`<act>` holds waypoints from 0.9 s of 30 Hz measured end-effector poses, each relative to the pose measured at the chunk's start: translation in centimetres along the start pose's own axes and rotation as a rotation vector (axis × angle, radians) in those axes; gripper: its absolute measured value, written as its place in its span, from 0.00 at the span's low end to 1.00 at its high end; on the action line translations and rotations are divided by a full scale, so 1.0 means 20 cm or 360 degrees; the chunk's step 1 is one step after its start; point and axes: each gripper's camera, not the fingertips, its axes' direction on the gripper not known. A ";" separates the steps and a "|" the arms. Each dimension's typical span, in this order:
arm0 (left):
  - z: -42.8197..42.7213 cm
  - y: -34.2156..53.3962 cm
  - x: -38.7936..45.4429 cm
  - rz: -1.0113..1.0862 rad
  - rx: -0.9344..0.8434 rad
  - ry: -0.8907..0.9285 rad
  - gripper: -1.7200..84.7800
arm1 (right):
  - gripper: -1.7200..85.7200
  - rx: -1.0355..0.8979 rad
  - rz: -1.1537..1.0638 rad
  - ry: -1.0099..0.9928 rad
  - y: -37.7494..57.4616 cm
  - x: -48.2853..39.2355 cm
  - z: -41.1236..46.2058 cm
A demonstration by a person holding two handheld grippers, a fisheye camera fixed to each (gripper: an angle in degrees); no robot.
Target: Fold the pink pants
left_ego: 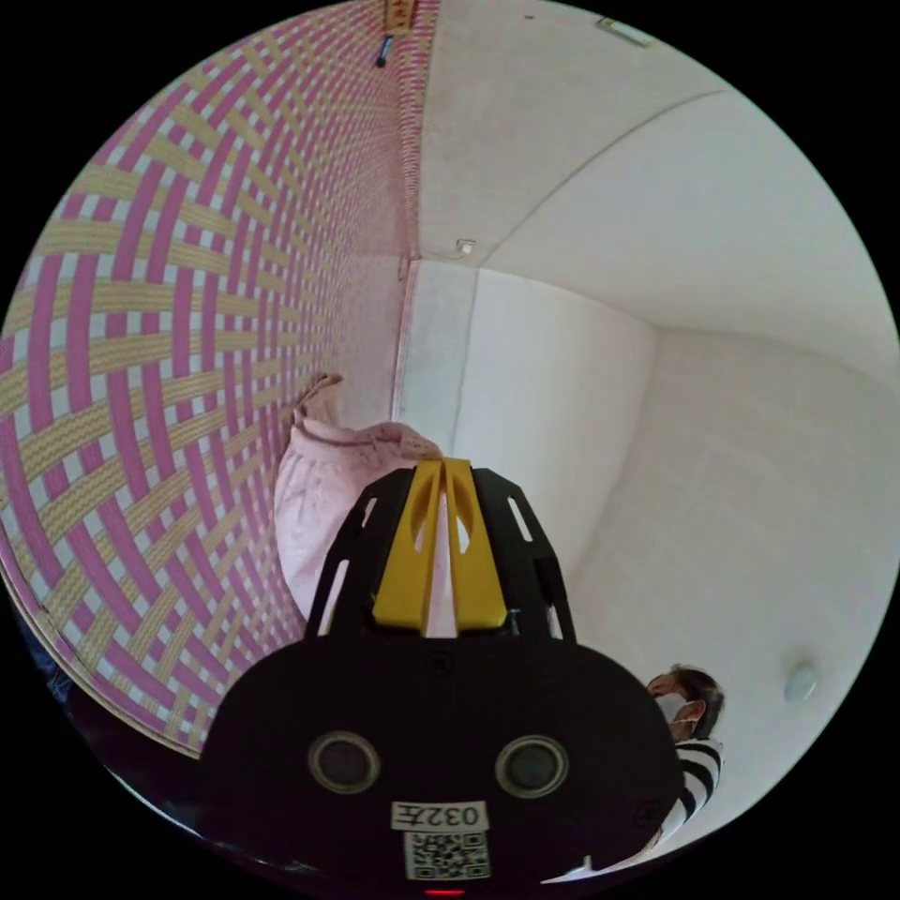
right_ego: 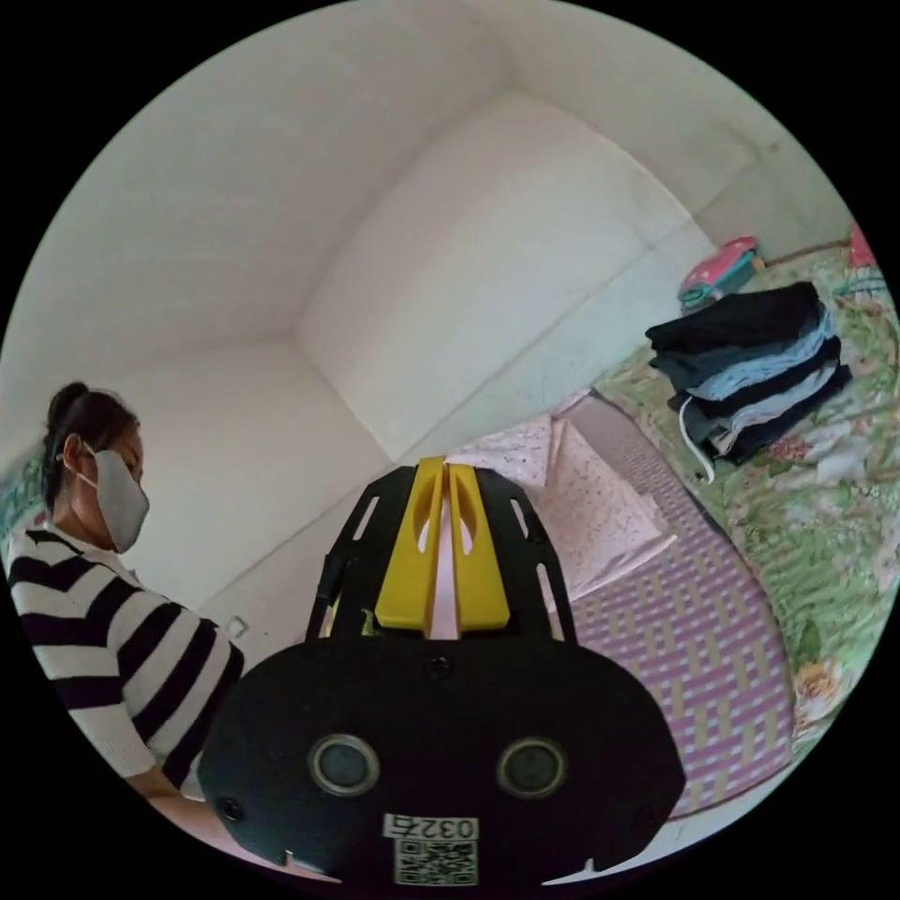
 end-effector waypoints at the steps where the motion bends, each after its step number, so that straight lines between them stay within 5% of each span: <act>1: -0.02 0.00 0.02 0.0021 0.0025 0.0026 0.01 | 0.01 0.0012 0.0048 0.0013 0.00 0.01 0.02; 4: -0.03 0.00 0.01 -0.0049 0.0023 0.0006 0.01 | 0.01 -0.0161 0.0370 0.0114 0.02 0.16 0.12; 15: 0.03 -0.03 0.19 -0.0061 0.0053 -0.0194 0.01 | 0.01 -0.0285 0.0559 0.0365 0.08 0.29 0.45; 22: 0.62 -0.37 0.36 0.0046 -0.0141 -0.0181 0.01 | 0.01 -0.0335 0.0559 0.0295 -0.22 0.48 0.94; 27: 1.17 -0.63 0.17 -0.0098 -0.0269 -0.0534 0.01 | 0.01 -0.0597 0.0673 0.0582 -0.40 0.86 1.56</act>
